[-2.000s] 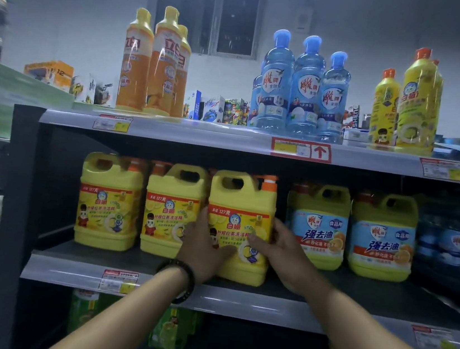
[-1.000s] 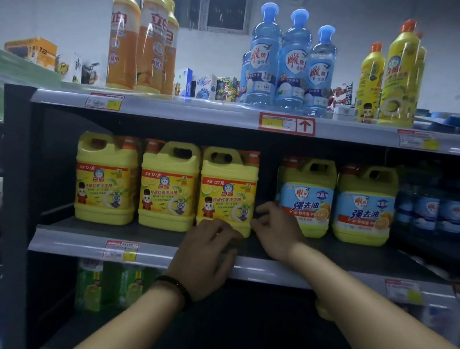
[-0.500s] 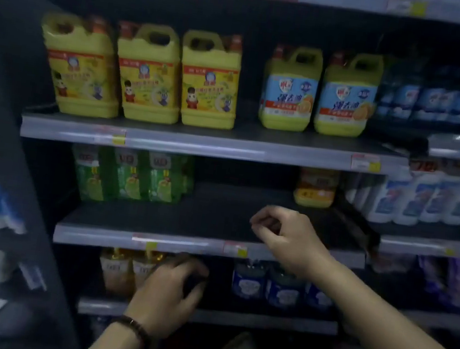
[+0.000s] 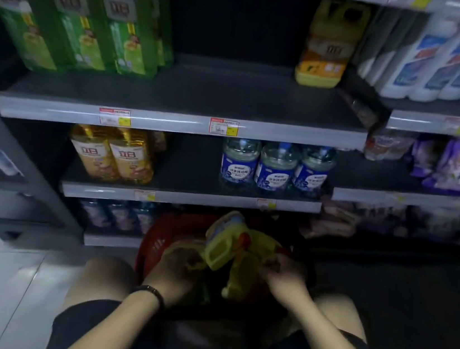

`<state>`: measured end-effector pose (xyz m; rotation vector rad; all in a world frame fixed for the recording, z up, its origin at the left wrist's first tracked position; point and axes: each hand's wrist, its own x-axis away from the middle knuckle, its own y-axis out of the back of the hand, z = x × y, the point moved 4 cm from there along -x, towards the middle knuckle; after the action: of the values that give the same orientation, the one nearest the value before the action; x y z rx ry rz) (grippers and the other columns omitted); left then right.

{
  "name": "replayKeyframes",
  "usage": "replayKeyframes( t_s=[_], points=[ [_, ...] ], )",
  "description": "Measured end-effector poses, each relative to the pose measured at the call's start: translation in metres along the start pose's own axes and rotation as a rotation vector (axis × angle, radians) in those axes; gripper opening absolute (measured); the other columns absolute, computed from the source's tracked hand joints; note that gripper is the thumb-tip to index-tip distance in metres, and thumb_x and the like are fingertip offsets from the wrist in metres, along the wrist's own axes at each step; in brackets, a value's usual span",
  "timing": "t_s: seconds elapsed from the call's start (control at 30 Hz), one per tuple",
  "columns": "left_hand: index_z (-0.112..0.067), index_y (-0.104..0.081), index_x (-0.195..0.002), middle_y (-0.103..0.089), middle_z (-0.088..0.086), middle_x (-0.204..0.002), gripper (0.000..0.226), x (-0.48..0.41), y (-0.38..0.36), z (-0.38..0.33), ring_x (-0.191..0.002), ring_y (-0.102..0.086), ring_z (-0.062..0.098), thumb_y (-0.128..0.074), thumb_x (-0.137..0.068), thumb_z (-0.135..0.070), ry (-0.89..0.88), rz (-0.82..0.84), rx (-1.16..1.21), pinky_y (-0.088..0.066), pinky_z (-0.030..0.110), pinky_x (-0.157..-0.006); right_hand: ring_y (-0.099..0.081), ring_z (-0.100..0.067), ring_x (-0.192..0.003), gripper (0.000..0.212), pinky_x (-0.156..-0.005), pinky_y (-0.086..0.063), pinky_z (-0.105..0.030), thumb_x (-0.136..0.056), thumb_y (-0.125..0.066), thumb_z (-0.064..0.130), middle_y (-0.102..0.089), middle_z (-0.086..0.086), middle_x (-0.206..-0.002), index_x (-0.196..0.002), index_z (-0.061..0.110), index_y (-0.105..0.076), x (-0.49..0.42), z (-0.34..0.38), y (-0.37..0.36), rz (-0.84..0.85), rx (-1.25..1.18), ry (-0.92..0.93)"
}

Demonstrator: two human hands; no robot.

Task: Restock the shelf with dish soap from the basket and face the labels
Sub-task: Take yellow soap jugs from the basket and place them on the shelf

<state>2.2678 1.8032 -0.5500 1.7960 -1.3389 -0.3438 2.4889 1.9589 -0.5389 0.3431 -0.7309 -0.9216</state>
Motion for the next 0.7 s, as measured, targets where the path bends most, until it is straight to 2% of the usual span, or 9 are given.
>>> replayKeyframes(
  t_s=[0.07, 0.13, 0.2, 0.3, 0.37, 0.43, 0.53, 0.63, 0.7],
  points=[
    [-0.023, -0.070, -0.125, -0.069, 0.003, -0.132, 0.028, -0.003, -0.010, 0.005, -0.125, -0.063, 0.023, -0.068, -0.097, -0.029, 0.024, 0.043, 0.007, -0.048, 0.032, -0.107, -0.068, -0.025, -0.104, 0.016, -0.088, -0.053, -0.034, -0.099, -0.075, 0.025, -0.072, -0.006, -0.108, -0.086, 0.027, -0.065, -0.007, -0.004, -0.023, 0.039, -0.034, -0.060],
    [-0.024, -0.069, -0.126, -0.068, 0.003, -0.135, 0.029, -0.007, -0.015, 0.009, -0.128, -0.062, 0.024, -0.067, -0.098, -0.031, 0.043, 0.060, 0.017, -0.047, 0.035, -0.109, -0.070, -0.024, -0.107, 0.008, -0.083, -0.054, -0.030, -0.099, -0.075, 0.030, -0.074, -0.005, -0.116, -0.101, 0.022, -0.075, -0.014, -0.004, -0.049, 0.081, -0.152, -0.115],
    [-0.029, -0.065, -0.132, -0.063, -0.003, -0.139, 0.033, -0.009, -0.020, 0.015, -0.132, -0.058, 0.019, -0.066, -0.099, -0.036, 0.046, 0.094, 0.014, -0.045, 0.032, -0.112, -0.073, -0.025, -0.101, 0.030, -0.075, -0.055, -0.029, -0.092, -0.080, 0.038, -0.076, -0.007, -0.114, -0.113, 0.016, -0.077, -0.025, -0.010, -0.073, 0.083, -0.286, -0.180],
    [-0.036, -0.062, -0.127, -0.060, -0.015, -0.128, 0.025, -0.007, -0.024, 0.024, -0.122, -0.057, 0.007, -0.062, -0.102, -0.039, 0.037, 0.156, 0.023, -0.039, 0.007, -0.090, -0.068, -0.021, -0.086, 0.032, -0.068, -0.052, -0.033, -0.087, -0.083, 0.046, -0.072, -0.004, -0.098, -0.105, 0.021, -0.075, -0.026, -0.010, -0.099, 0.127, -0.412, -0.238],
    [-0.042, -0.061, -0.115, -0.062, -0.018, -0.118, 0.017, -0.007, -0.024, 0.028, -0.114, -0.061, 0.006, -0.064, -0.100, -0.034, 0.040, 0.161, 0.041, -0.037, 0.003, -0.079, -0.067, -0.019, -0.088, 0.039, -0.067, -0.051, -0.032, -0.088, -0.083, 0.050, -0.072, -0.002, -0.103, -0.115, 0.023, -0.075, -0.034, -0.012, -0.110, 0.134, -0.471, -0.272],
    [-0.045, -0.059, -0.109, -0.061, -0.020, -0.113, 0.018, -0.010, -0.022, 0.031, -0.111, -0.063, 0.005, -0.065, -0.099, -0.032, 0.040, 0.157, 0.066, -0.039, 0.000, -0.077, -0.070, -0.020, -0.098, 0.066, -0.074, -0.057, -0.035, -0.078, -0.083, 0.067, -0.072, 0.002, -0.116, -0.128, 0.026, -0.072, -0.045, -0.010, -0.119, 0.132, -0.505, -0.309],
    [-0.042, -0.060, -0.120, -0.058, -0.020, -0.121, 0.019, -0.015, -0.022, 0.035, -0.115, -0.059, 0.003, -0.063, -0.102, -0.036, 0.068, 0.150, 0.104, -0.039, 0.004, -0.079, -0.065, -0.027, -0.124, 0.105, -0.103, -0.057, -0.053, -0.055, -0.089, 0.077, -0.065, 0.006, -0.140, -0.147, 0.037, -0.057, -0.073, -0.021, -0.133, 0.100, -0.559, -0.300],
    [-0.036, -0.060, -0.127, -0.052, -0.021, -0.121, 0.024, -0.018, -0.024, 0.035, -0.115, -0.054, 0.002, -0.061, -0.104, -0.038, 0.085, 0.148, 0.091, -0.035, 0.005, -0.078, -0.066, -0.029, -0.121, 0.100, -0.103, -0.058, -0.057, -0.057, -0.089, 0.068, -0.066, 0.002, -0.136, -0.145, 0.030, -0.059, -0.074, -0.019, -0.132, 0.043, -0.566, -0.268],
    [-0.038, -0.061, -0.124, -0.056, -0.020, -0.124, 0.022, -0.019, -0.025, 0.036, -0.116, -0.057, 0.003, -0.062, -0.103, -0.041, 0.086, 0.139, 0.109, -0.035, 0.003, -0.076, -0.068, -0.027, -0.115, 0.079, -0.099, -0.060, -0.054, -0.065, -0.084, 0.064, -0.070, 0.002, -0.124, -0.130, 0.023, -0.068, -0.060, -0.003, -0.119, -0.021, -0.525, -0.222]
  ],
)
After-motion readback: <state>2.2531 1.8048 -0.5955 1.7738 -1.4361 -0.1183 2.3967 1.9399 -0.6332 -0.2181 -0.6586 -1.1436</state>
